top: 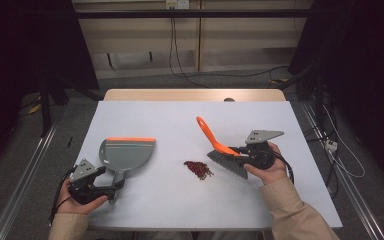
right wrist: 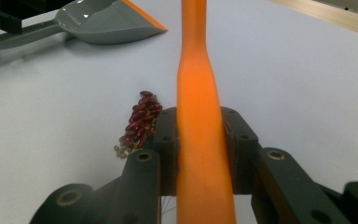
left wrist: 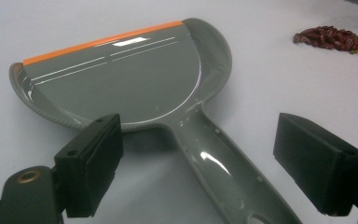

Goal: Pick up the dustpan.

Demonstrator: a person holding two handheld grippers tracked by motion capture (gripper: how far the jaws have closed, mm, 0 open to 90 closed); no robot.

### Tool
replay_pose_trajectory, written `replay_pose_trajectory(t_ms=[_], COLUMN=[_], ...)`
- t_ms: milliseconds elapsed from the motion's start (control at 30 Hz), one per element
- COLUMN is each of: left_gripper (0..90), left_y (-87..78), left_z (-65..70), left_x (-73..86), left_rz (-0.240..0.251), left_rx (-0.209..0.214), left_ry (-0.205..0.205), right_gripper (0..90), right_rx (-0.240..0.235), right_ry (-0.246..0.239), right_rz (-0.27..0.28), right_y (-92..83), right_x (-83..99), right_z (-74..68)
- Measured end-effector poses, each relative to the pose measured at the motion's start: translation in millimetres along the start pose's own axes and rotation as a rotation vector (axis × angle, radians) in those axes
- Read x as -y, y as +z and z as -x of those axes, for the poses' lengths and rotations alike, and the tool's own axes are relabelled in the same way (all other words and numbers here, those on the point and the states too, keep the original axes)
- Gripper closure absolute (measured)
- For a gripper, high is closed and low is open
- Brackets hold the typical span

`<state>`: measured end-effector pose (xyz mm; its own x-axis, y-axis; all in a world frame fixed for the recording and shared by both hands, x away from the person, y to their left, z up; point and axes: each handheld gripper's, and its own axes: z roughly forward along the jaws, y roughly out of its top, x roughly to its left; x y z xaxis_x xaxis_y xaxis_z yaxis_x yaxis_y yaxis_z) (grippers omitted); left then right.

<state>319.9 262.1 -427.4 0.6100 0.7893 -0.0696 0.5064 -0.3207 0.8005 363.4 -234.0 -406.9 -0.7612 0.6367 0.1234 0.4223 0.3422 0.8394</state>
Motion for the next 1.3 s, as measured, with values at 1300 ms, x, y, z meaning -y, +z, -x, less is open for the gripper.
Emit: replay_pose_trajectory(t_ms=[1300], left_gripper=[51.1], left_y=[32.8], left_z=[-10.8], left_x=[-2.6], left_rz=[-0.175], left_rx=[-0.024], left_ry=[-0.024], right_gripper=[71.2], right_rx=[0.025], right_ry=[0.000], right_rz=[0.020], right_y=[-1.3], right_x=[2.4], right_z=[2.5])
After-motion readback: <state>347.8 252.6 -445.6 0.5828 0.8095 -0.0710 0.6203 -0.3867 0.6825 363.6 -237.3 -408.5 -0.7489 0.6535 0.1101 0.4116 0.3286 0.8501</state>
